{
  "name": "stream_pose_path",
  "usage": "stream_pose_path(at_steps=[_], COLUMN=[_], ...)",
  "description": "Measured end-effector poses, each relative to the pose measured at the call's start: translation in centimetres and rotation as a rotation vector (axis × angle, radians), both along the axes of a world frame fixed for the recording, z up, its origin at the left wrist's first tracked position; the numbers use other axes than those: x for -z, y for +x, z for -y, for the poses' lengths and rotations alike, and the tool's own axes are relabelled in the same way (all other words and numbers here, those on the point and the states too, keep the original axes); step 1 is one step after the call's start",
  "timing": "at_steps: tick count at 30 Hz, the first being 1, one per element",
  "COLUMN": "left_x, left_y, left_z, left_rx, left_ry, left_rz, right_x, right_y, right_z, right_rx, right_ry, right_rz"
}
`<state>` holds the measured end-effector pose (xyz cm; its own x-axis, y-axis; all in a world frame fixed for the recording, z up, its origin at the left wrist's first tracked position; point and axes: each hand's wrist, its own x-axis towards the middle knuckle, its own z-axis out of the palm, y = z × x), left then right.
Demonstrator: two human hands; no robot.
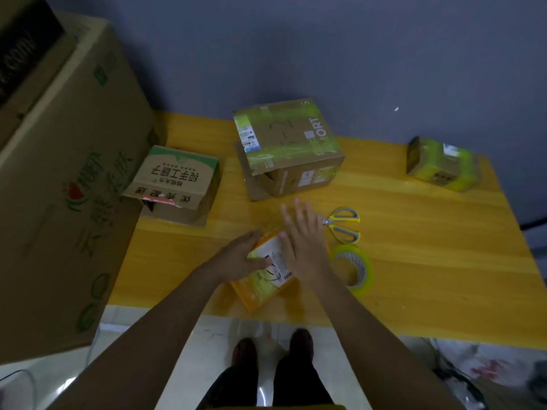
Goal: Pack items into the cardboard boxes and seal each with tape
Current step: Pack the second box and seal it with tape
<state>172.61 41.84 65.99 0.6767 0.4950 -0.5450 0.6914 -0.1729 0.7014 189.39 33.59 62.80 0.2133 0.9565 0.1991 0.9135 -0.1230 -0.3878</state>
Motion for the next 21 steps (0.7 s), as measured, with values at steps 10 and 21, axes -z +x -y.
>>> stream_pose_path(at_steps=[10,21], left_x=[3.1,2.4], left_y=[-1.5,3.3], left_z=[0.2,-3.0], left_rx=[-0.16,-0.28], left_ry=[-0.236,-0.242], left_rz=[0.064,0.049], right_x=[1.2,1.9], right_y=[-1.7,-1.4], right_z=[-8.2,-0.2], right_rx=[0.052,0.788], right_ry=[-0.15,0.068], right_rz=[0.026,-0.98])
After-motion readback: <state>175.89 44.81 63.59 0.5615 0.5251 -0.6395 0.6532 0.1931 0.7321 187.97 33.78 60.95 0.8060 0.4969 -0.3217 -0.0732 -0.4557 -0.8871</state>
